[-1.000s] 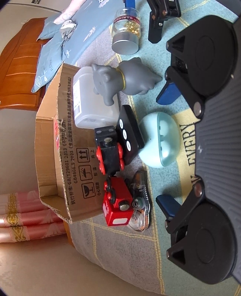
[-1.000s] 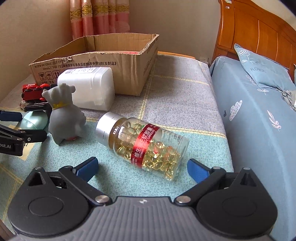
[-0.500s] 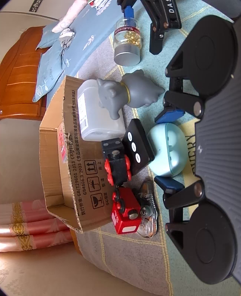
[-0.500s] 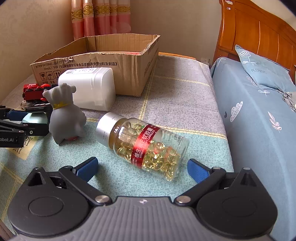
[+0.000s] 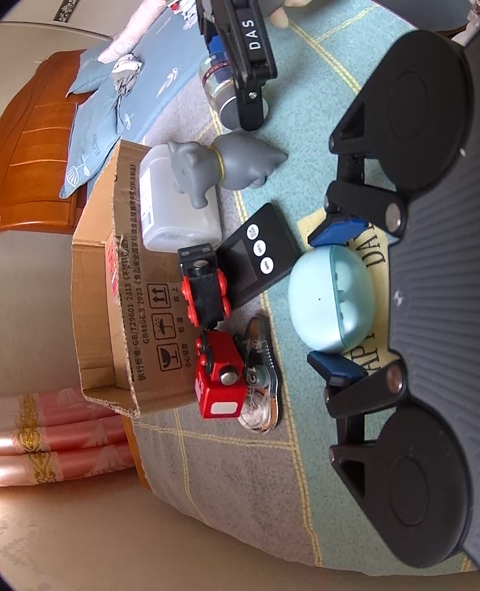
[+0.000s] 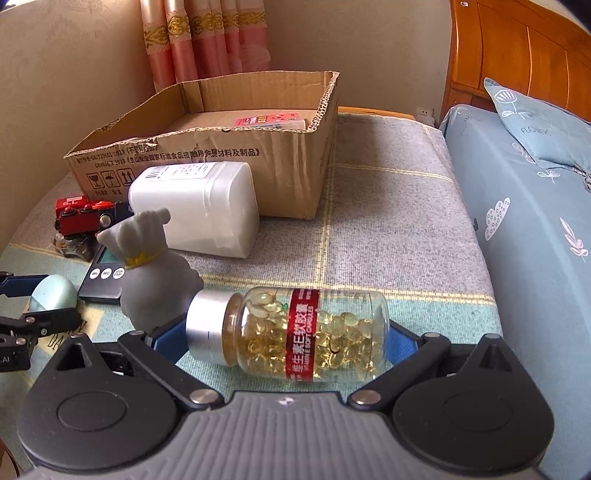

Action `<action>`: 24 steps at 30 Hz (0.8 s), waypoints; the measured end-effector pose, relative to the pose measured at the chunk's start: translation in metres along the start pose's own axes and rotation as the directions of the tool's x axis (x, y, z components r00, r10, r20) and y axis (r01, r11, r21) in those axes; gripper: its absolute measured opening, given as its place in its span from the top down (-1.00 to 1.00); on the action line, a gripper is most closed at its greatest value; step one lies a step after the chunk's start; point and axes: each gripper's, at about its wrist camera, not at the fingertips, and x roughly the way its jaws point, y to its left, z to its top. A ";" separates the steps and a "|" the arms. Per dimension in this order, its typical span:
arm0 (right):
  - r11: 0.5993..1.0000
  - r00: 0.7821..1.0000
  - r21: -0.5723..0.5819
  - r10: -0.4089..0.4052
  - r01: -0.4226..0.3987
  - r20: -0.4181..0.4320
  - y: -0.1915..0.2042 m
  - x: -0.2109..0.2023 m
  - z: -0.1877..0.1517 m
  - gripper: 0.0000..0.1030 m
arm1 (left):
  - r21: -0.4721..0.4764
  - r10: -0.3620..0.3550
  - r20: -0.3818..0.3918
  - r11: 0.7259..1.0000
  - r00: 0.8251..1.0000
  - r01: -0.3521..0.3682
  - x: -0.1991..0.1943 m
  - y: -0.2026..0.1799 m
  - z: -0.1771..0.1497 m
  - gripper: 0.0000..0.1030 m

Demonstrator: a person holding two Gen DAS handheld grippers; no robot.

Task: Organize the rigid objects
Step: 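Grasp the lying capsule bottle with right tool while left tool carries case to box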

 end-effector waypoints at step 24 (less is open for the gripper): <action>0.998 0.996 -0.030 -0.053 0.051 -0.070 0.002 -0.007 0.011 -0.86 | 0.009 -0.027 -0.040 1.000 0.999 0.027 -0.010 0.000 0.008 -0.17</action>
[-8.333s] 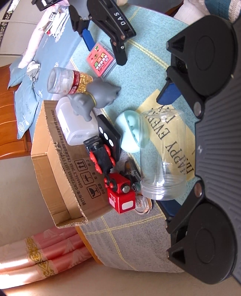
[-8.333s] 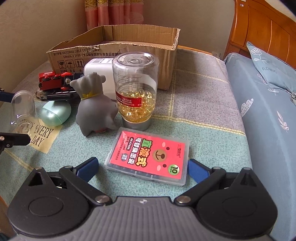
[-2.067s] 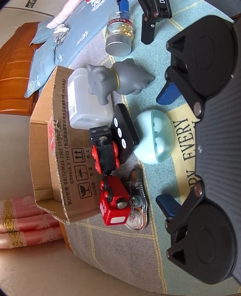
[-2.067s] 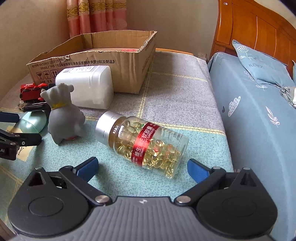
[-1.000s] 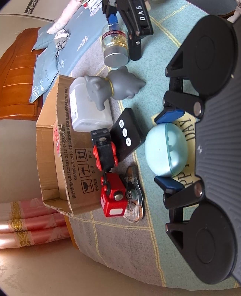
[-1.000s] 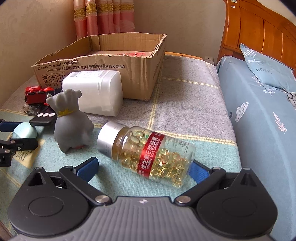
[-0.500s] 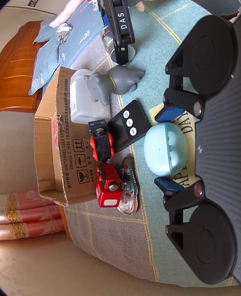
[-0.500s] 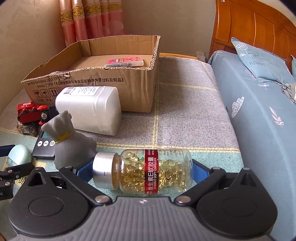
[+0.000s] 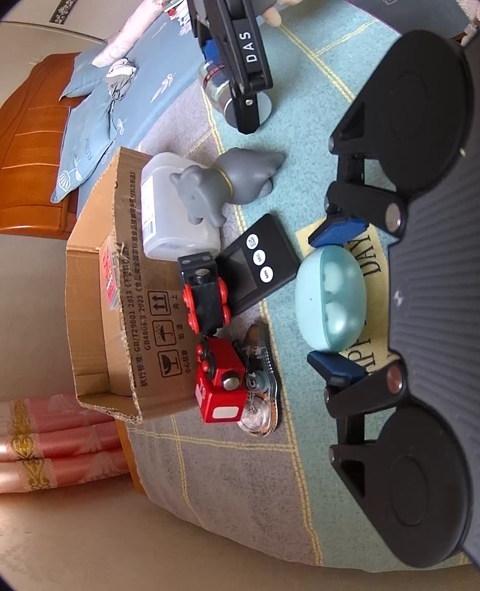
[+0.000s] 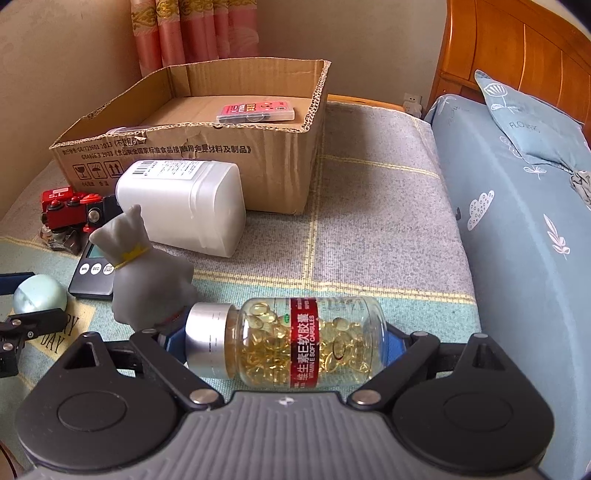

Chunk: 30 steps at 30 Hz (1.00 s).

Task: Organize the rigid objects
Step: 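Grasp the lying capsule bottle with right tool while left tool carries case to box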

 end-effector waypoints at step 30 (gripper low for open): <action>0.959 0.970 -0.262 0.157 -0.105 0.185 0.017 -0.042 0.140 -0.86 | 0.065 0.006 0.135 0.998 0.991 -0.015 -0.049 0.018 0.096 -0.17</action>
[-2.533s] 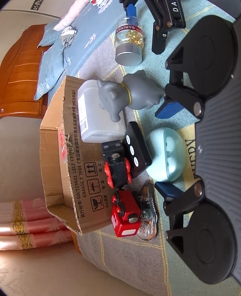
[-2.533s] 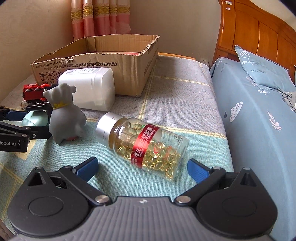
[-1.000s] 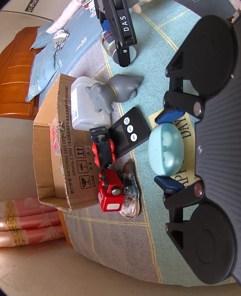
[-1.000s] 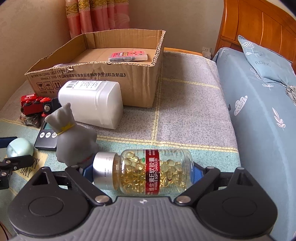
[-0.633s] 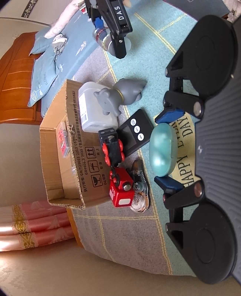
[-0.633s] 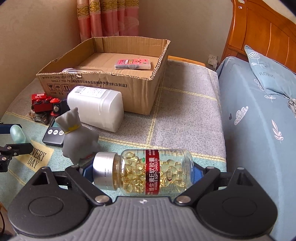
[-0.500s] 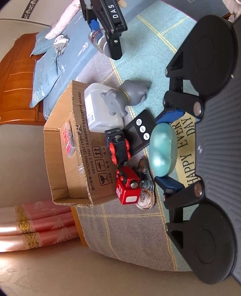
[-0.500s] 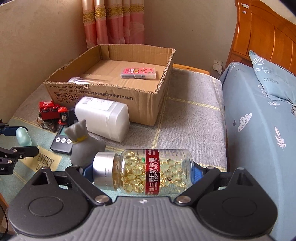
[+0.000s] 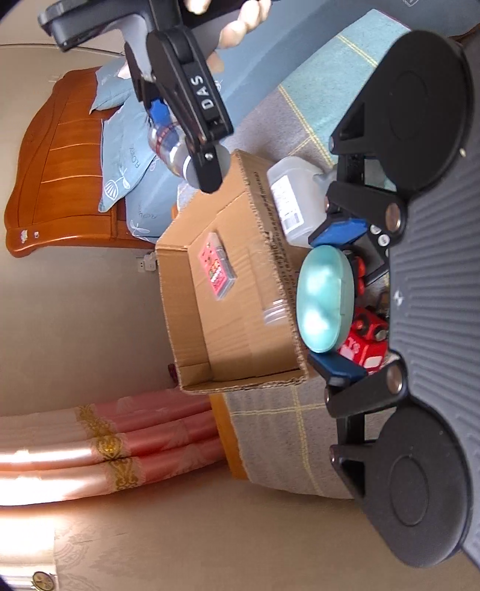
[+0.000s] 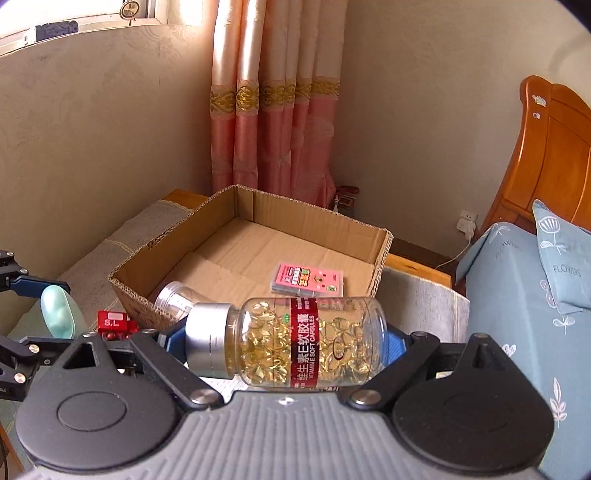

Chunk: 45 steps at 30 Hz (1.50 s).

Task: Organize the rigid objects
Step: 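Grasp the lying capsule bottle with right tool while left tool carries case to box, then release capsule bottle from right tool while left tool drops case into box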

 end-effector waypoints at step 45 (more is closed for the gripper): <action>0.997 0.999 0.059 -0.038 0.039 -0.022 -0.030 0.009 -0.002 -1.00 | -0.126 0.076 -0.094 0.988 0.993 -0.087 0.157 0.044 0.124 -0.82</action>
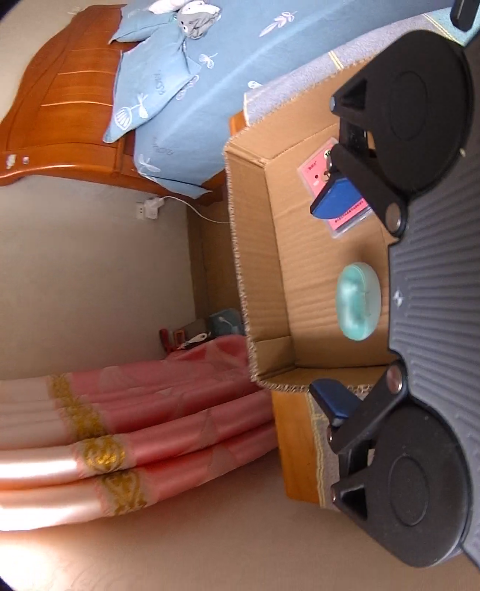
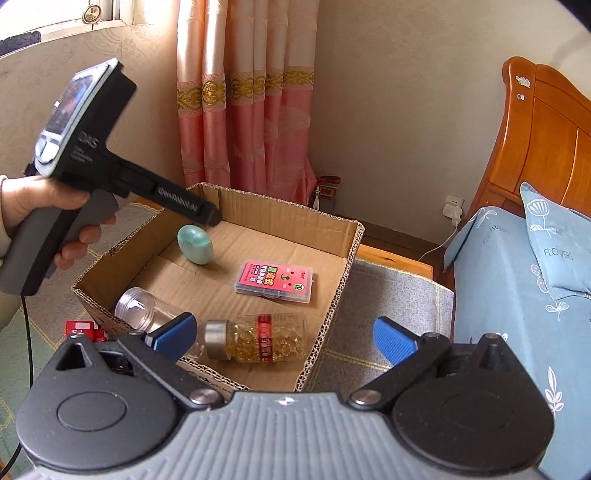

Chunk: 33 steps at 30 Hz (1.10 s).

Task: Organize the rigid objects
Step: 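Release capsule bottle from right tool while left tool drops case into box, then move left tool down onto the red toy train and close it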

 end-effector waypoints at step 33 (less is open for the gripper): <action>0.960 0.996 0.271 -0.051 0.071 -0.078 0.062 -0.016 -0.102 -1.00 | -0.103 0.068 0.015 0.993 0.998 -0.066 -0.108 0.020 -0.196 -0.96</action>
